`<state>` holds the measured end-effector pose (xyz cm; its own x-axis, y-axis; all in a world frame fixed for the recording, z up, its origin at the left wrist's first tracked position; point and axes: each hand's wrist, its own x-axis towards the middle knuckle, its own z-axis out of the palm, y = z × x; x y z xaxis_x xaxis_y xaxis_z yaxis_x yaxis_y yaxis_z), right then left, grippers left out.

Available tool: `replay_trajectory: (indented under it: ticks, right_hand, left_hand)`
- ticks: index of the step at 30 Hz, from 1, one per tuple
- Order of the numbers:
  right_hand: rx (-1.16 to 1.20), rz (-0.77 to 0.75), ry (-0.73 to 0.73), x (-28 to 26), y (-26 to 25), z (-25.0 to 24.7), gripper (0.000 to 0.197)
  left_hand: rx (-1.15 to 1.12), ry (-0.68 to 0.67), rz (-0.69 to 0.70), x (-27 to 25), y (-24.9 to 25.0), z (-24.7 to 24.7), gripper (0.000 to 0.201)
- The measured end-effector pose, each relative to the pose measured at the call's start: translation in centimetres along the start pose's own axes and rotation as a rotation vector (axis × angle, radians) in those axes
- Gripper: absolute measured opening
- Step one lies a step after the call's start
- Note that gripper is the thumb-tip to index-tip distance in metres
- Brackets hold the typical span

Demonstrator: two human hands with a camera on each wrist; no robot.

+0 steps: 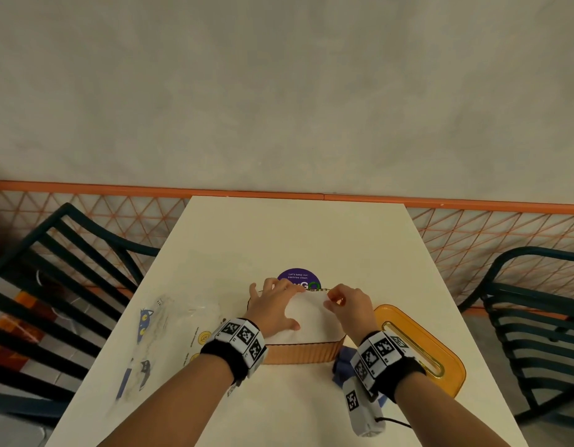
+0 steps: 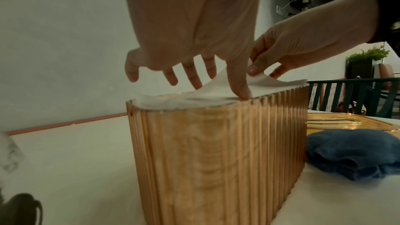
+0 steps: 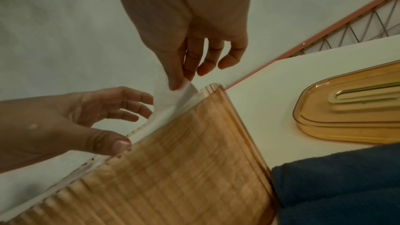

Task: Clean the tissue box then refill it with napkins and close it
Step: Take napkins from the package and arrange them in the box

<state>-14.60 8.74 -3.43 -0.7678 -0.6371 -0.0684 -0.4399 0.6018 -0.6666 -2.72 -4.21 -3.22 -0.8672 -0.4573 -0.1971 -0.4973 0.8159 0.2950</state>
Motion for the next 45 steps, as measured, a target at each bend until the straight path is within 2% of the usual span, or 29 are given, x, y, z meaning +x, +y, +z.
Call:
replay_trajectory:
  ticks: [4, 10, 15, 18, 21, 25, 27, 30, 33, 36, 40, 42, 43, 45]
  right_hand:
    - [-0.013, -0.069, 0.027, -0.1, 0.3, 0.0, 0.017]
    - [-0.197, -0.229, 0.125, -0.1, 0.3, 0.1, 0.021]
    - [-0.264, -0.322, 0.09, -0.1, 0.2, 0.3, 0.017]
    - [-0.211, -0.359, 0.032, 0.2, 0.3, 0.3, 0.016]
    - [-0.147, -0.257, -0.057, 0.1, 0.4, -0.2, 0.015]
    - [-0.178, -0.182, -0.144, -0.5, 0.7, -0.7, 0.016]
    - [-0.198, -0.215, -0.171, -0.9, 0.7, -0.8, 0.016]
    - [-0.235, -0.339, -0.176, -1.4, 0.6, -1.0, 0.02]
    - [-0.239, -0.36, -0.175, -1.8, 0.4, -1.0, 0.035]
    - [-0.299, -0.373, -0.162, -2.1, 0.1, -0.6, 0.049]
    - [-0.463, -0.456, -0.143, -2.2, 0.4, 0.0, 0.027]
    - [-0.488, -0.476, -0.121, -2.3, 0.5, 0.1, 0.023]
    - [-0.503, -0.496, -0.097, -2.4, 0.4, 0.1, 0.024]
    - [-0.498, -0.561, -0.044, -2.9, 0.1, -0.1, 0.04]
  left_hand:
    - [0.021, 0.054, 0.022, -0.1, 0.3, 0.4, 0.053]
    - [0.038, 0.101, 0.019, 0.2, 0.4, 0.7, 0.043]
    - [0.071, 0.139, 0.068, 0.5, 0.4, 1.1, 0.026]
    - [0.105, 0.154, 0.083, 0.5, 0.4, 1.0, 0.032]
    - [0.138, 0.103, 0.066, 0.7, -0.2, 0.5, 0.049]
    - [0.209, 0.085, 0.074, 0.5, -1.3, -0.5, 0.041]
    - [0.272, 0.105, 0.111, -0.1, -1.4, -0.6, 0.032]
    - [0.351, 0.226, 0.178, -1.2, -1.3, -0.3, 0.016]
    - [0.382, 0.258, 0.164, -2.0, -1.7, 0.7, 0.037]
    - [0.385, 0.306, 0.224, -2.4, -1.7, 1.6, 0.034]
    - [0.369, 0.31, 0.246, -2.7, -1.8, 1.7, 0.032]
    - [0.361, 0.299, 0.248, -3.0, -1.9, 1.3, 0.03]
    - [0.349, 0.301, 0.247, -3.1, -2.0, 1.2, 0.028]
    - [0.307, 0.29, 0.233, -3.1, -2.1, 1.3, 0.024]
